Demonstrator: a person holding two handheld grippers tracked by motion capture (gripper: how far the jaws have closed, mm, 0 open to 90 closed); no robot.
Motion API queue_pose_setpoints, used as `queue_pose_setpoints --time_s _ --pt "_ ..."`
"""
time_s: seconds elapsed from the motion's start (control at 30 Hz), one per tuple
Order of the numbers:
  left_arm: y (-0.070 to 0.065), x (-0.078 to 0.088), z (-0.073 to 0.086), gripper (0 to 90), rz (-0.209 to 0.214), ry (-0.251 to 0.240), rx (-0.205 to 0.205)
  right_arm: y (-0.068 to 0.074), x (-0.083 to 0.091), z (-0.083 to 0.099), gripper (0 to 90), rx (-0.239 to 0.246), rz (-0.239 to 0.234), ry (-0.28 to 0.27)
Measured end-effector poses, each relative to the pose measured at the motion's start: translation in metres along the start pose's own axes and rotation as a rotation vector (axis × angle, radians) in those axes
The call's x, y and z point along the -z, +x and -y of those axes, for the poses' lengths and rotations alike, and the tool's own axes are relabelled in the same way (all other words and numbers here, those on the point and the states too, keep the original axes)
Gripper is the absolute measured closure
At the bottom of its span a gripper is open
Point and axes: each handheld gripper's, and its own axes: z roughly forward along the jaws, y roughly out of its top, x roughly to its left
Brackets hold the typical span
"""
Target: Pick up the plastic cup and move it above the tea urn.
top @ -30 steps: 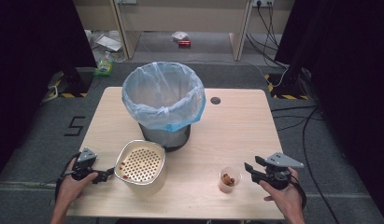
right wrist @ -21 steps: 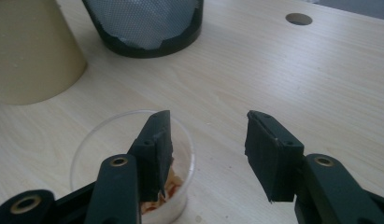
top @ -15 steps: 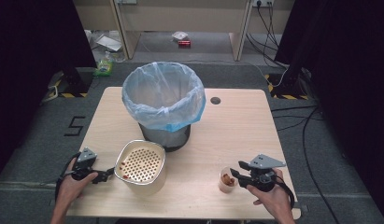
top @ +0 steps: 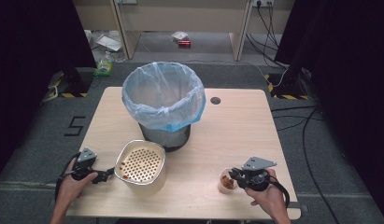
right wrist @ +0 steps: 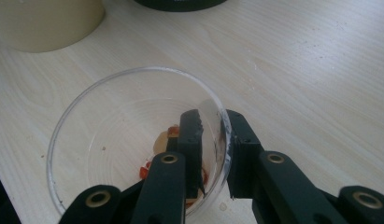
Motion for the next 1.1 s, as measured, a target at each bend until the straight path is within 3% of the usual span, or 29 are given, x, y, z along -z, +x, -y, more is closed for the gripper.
queue_pose_setpoints --time_s 0.1,0.13,0.23,0.4,0.7,0.8,0.83,0.87,0.97,1.1 --pt "0.0 0.0 0.0 0.0 0.0 0.0 0.0 0.0 0.002 0.0 83.6 0.019 -0.023 -0.022" --pt "0.0 0.0 0.0 0.0 0.0 -0.001 0.0 -0.002 0.004 0.0 85.6 0.028 -0.03 -0.052" --pt "0.0 0.0 0.0 0.0 0.0 0.0 0.0 -0.001 0.007 -0.001 86.1 0.061 -0.017 -0.056" --pt "0.0 0.0 0.0 0.0 0.0 0.0 0.0 0.002 0.009 -0.004 86.1 0.074 -0.014 -0.077" --pt "0.0 0.0 0.0 0.0 0.0 0.0 0.0 0.019 0.018 -0.027 86.3 0.146 -0.012 -0.171" --pt "0.0 0.0 0.0 0.0 0.0 0.0 0.0 0.034 0.018 -0.046 86.3 0.269 0.009 -0.24" --pt "0.0 0.0 0.0 0.0 0.0 0.0 0.0 0.038 0.018 -0.051 86.3 0.289 0.014 -0.254" --pt "0.0 0.0 0.0 0.0 0.0 0.0 0.0 0.038 0.018 -0.051 86.3 0.289 0.014 -0.254" --pt "0.0 0.0 0.0 0.0 0.0 0.0 0.0 0.051 0.018 -0.073 86.3 0.35 0.008 -0.328" --pt "0.0 0.0 0.0 0.0 0.0 0.0 0.001 0.058 0.017 -0.088 86.3 0.382 -0.004 -0.367"
